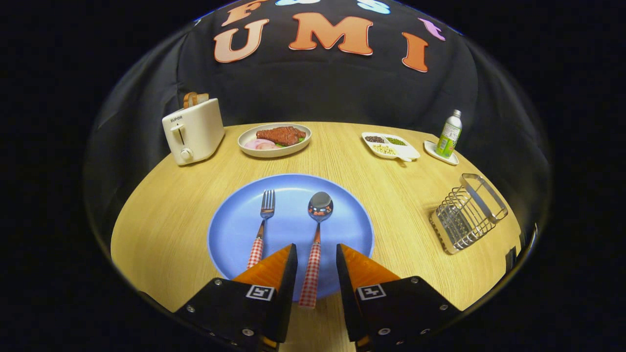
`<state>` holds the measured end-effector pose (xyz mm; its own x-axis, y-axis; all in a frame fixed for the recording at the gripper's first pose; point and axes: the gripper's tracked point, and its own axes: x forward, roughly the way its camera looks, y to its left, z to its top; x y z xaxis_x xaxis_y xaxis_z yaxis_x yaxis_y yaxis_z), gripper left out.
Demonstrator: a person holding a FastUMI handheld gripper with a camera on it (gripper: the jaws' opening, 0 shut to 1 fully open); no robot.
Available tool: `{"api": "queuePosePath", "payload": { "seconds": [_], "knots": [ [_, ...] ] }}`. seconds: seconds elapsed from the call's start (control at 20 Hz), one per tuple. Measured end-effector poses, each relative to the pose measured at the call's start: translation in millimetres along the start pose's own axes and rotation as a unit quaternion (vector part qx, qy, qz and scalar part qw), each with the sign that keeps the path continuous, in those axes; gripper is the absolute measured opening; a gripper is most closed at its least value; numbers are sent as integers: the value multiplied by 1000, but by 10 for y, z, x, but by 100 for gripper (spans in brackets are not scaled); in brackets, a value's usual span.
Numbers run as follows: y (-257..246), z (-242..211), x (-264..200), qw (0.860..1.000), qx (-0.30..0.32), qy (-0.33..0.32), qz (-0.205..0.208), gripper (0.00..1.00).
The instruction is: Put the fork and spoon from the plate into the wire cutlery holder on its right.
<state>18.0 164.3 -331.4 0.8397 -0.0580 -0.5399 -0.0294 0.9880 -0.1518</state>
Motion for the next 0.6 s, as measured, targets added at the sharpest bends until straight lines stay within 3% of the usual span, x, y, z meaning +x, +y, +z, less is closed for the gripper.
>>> {"api": "queuePosePath", "payload": {
  "seconds": [0.2,0.25,0.35,0.6],
  "knots": [
    [5,-58,36,1000,-10,14,0,33],
    [-19,-60,59,1000,-11,16,-4,22],
    [-25,-44,38,1000,2,24,1,12],
    [-168,153,-172,999,24,29,23,6]
  ]
}}
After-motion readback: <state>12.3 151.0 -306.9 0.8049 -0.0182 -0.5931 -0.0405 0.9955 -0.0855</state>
